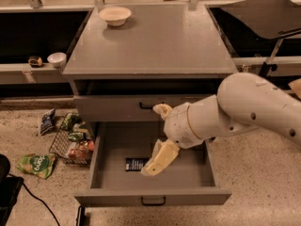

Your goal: Pick rxbar blueberry from middle drawer and place on counter

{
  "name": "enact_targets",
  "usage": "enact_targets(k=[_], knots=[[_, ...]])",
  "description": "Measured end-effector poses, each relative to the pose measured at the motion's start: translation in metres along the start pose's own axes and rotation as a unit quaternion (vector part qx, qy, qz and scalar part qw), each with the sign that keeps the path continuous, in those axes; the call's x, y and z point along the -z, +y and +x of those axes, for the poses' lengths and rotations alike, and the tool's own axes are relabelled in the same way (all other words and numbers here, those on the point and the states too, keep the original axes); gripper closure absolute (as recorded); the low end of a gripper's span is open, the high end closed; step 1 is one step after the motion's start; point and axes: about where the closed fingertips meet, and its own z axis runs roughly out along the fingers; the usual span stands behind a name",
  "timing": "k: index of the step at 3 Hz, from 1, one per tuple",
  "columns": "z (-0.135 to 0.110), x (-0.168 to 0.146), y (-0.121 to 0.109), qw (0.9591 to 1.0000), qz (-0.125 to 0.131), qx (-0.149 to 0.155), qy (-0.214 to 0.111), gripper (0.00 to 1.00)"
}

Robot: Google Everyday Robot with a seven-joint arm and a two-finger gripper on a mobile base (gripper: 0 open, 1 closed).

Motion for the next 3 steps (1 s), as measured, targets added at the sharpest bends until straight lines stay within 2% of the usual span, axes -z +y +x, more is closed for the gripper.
enact_targets(k=[1, 2, 3], knots=[[0.042, -0.04, 0.012, 0.9985, -0.022, -0.029, -0.042, 0.0], [0.041, -0.039, 0.012, 0.9985, -0.022, -0.029, -0.042, 0.0], [0.066, -0.046, 0.013, 0.9976, -0.026, -0.036, -0.054, 0.0]])
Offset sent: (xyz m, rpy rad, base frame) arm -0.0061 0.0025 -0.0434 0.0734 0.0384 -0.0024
